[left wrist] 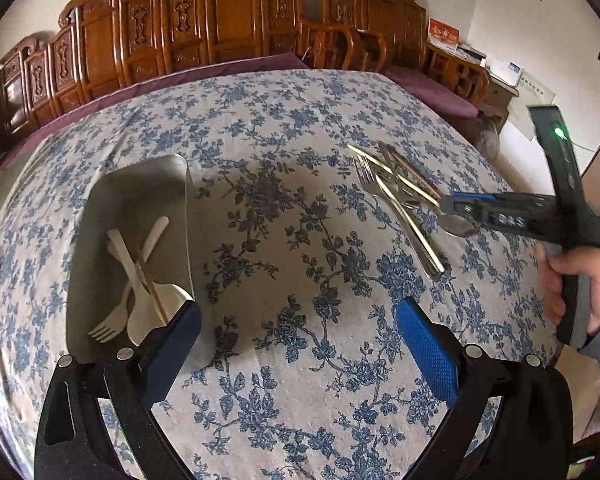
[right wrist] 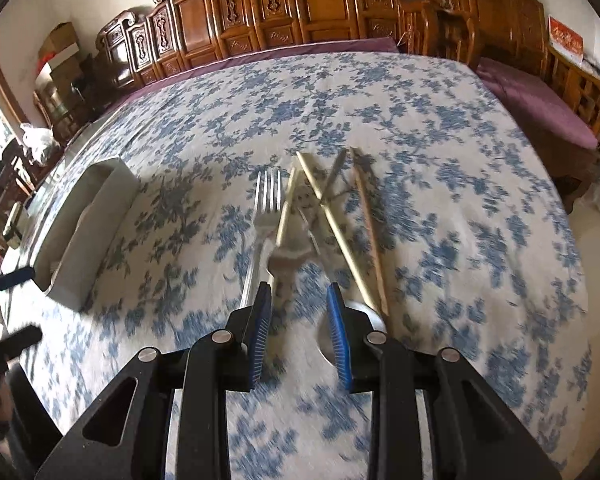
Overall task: Organize utensils
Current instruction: 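Move the open right tool over the pile of metal utensils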
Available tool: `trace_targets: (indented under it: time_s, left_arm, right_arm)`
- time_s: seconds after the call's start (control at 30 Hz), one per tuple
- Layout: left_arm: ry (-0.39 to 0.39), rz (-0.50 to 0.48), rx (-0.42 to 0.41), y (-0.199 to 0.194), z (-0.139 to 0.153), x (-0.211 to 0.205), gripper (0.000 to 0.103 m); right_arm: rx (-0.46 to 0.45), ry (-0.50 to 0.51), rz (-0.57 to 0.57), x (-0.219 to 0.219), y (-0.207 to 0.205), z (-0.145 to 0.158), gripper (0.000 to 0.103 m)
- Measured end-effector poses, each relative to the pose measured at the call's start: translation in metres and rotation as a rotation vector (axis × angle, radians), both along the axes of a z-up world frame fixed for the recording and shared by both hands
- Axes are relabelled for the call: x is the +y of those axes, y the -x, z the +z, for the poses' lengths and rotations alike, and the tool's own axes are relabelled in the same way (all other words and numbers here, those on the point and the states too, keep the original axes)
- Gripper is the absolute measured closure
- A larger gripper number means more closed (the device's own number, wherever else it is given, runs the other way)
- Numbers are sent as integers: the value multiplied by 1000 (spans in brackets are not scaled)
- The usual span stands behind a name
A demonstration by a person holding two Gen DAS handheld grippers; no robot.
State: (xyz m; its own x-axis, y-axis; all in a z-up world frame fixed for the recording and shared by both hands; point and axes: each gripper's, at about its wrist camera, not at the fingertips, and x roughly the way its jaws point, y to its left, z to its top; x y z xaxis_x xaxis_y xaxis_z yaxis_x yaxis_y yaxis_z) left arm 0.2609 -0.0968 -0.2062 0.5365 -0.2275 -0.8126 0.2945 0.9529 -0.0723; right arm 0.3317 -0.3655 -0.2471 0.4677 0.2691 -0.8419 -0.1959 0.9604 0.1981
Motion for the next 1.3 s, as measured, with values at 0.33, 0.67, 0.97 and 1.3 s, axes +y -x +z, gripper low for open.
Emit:
trace_targets:
  time_s: [0.33, 0.67, 0.97, 1.3]
  left_arm:
    - [13, -27, 20, 2, -11, 1, 9]
    - [30, -32, 36, 7, -19, 3, 9]
    - [20, -46, 37, 10, -20, -6, 9]
    - [1, -58, 46, 15, -23, -12, 9]
  right_arm:
    - [97, -67, -86, 10, -29, -27, 72]
    - [125, -86, -176, 11, -49, -33, 66]
    - [116, 39, -159, 23, -50, -32, 70]
    - [124, 115, -66, 25, -21, -28, 70]
